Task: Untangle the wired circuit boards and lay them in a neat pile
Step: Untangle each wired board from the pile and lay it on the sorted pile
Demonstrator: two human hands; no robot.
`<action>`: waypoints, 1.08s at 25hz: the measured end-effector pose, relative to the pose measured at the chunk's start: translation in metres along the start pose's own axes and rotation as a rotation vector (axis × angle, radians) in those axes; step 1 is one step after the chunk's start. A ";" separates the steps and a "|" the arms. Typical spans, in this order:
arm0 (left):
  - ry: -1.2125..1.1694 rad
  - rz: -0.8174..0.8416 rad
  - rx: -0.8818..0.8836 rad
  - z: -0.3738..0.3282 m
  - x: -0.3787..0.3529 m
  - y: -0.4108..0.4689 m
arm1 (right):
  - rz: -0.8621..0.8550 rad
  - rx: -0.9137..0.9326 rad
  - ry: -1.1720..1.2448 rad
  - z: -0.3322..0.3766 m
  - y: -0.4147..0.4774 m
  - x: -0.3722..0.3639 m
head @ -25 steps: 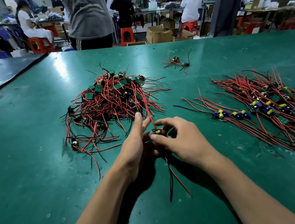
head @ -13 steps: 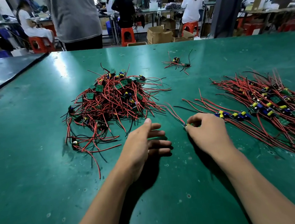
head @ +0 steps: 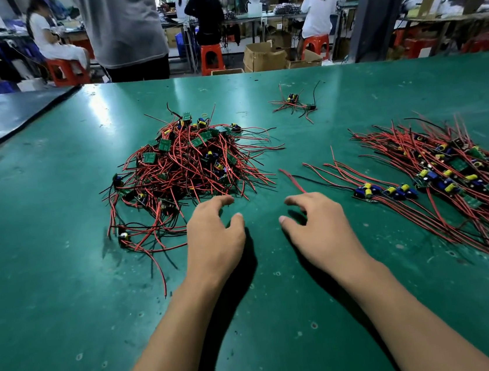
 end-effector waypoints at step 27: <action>0.126 0.082 -0.001 0.014 -0.001 0.014 | 0.045 0.170 0.110 0.005 -0.001 -0.009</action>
Point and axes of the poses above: each hand's wrist, its own y-axis towards the middle knuckle, its own x-axis out of the back of the hand, z = x × y, the point moved 6 cm from there along y, towards the middle knuckle, and after that the axes turned 6 degrees about y, right-handed, at the moved point
